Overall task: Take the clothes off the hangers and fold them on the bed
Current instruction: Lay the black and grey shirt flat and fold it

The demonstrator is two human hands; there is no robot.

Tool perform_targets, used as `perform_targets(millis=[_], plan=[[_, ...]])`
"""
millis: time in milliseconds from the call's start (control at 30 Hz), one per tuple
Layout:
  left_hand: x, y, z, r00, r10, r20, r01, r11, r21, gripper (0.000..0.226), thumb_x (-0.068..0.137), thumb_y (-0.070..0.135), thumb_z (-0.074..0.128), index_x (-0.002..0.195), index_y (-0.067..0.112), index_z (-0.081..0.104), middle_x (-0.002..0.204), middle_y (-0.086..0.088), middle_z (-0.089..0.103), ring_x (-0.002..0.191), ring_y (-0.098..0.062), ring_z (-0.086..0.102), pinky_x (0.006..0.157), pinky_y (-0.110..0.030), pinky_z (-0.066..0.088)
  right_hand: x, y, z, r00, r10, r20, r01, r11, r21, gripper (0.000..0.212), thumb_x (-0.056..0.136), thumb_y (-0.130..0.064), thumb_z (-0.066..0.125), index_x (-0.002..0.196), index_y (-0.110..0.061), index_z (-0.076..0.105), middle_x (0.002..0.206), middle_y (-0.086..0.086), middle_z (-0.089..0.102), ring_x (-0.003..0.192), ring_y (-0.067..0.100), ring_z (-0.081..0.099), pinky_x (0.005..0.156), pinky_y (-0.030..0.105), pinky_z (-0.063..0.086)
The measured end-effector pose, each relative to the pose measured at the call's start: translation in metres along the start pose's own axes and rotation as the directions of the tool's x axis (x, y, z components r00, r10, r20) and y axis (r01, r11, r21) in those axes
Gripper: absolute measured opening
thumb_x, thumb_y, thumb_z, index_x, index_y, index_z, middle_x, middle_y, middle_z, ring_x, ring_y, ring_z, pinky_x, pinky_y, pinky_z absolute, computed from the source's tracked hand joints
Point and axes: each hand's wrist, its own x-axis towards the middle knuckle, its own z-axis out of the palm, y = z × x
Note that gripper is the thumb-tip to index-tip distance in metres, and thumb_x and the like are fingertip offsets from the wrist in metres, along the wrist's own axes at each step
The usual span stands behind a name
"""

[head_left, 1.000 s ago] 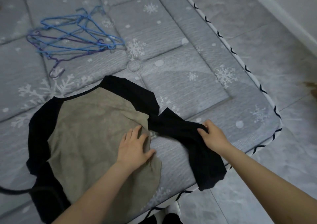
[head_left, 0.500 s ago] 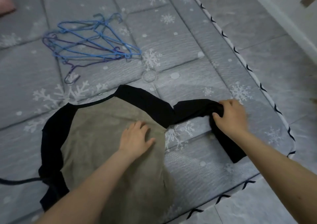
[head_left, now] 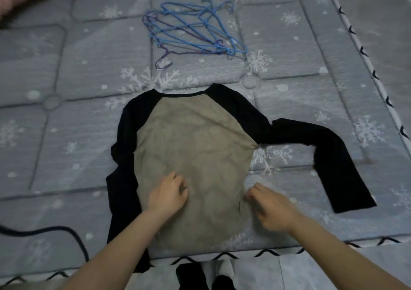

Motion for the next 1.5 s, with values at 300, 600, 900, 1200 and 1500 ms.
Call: perform_targets(millis=[300,600,900,1200,1500], plan=[[-0.098,-0.061,0.04,0.981,-0.17,-0.093,0.164,0.984,-0.068,0.015,0.075,0.01,0.059,0.089,0.012,0.055,0.091,0.002,0.043,0.086,-0.019,0.047,0.053,-0.027,0.032,-0.016,-0.009,0.049,0.957,0.096,-0.274,-0.093,0.995,0.024,0.02,0.064,-0.007,0.082,0.076,-0.014,0.067,0.078,0.006,0.056,0.062,0.027,0.058,0.042,0.03,0.041],[-0.125,-0.079,0.084,0.966,-0.157,-0.205,0.111,0.97,-0.216,0.055,0.069,0.022,0.075,0.12,0.016,0.055,0.11,-0.002,0.048,0.096,-0.018,0.049,0.072,-0.034,0.049,-0.011,-0.022,0.068,0.91,0.096,-0.404,-0.119,0.992,-0.03,0.02,0.078,-0.005,0.07,0.096,-0.009,0.066,0.089,0.011,0.058,0.067,0.03,0.056,0.043,0.032,0.04],[-0.126,-0.067,0.081,0.874,-0.306,-0.379,0.064,0.844,-0.533,0.015,0.087,-0.003,0.058,0.095,0.007,0.065,0.111,0.0,0.05,0.104,-0.012,0.05,0.09,-0.022,0.042,-0.022,-0.039,0.074,0.734,0.298,-0.61,-0.196,0.953,0.229,0.011,0.08,-0.002,0.068,0.091,-0.003,0.069,0.111,0.016,0.06,0.098,0.037,0.057,0.075,0.032,0.041],[-0.14,-0.043,0.038,0.767,-0.525,-0.368,-0.006,0.568,-0.823,0.018,0.099,0.003,0.032,0.107,0.013,0.044,0.086,0.007,0.052,0.069,0.013,0.052,0.061,-0.003,0.04,-0.053,-0.058,0.052,0.513,0.622,-0.591,-0.227,0.763,0.606,0.011,0.083,-0.004,0.06,0.094,-0.006,0.06,0.075,0.006,0.06,0.067,0.023,0.053,0.066,0.031,0.04],[-0.155,-0.055,0.046,0.888,-0.358,-0.29,0.073,0.731,-0.679,0.035,0.085,-0.001,0.058,0.106,0.024,0.044,0.097,0.012,0.05,0.075,0.007,0.051,0.064,-0.006,0.041,-0.059,-0.064,0.056,0.525,0.814,-0.249,-0.381,0.487,0.786,0.011,0.086,-0.012,0.057,0.088,-0.01,0.068,0.087,0.007,0.067,0.081,0.019,0.057,0.075,0.028,0.039]])
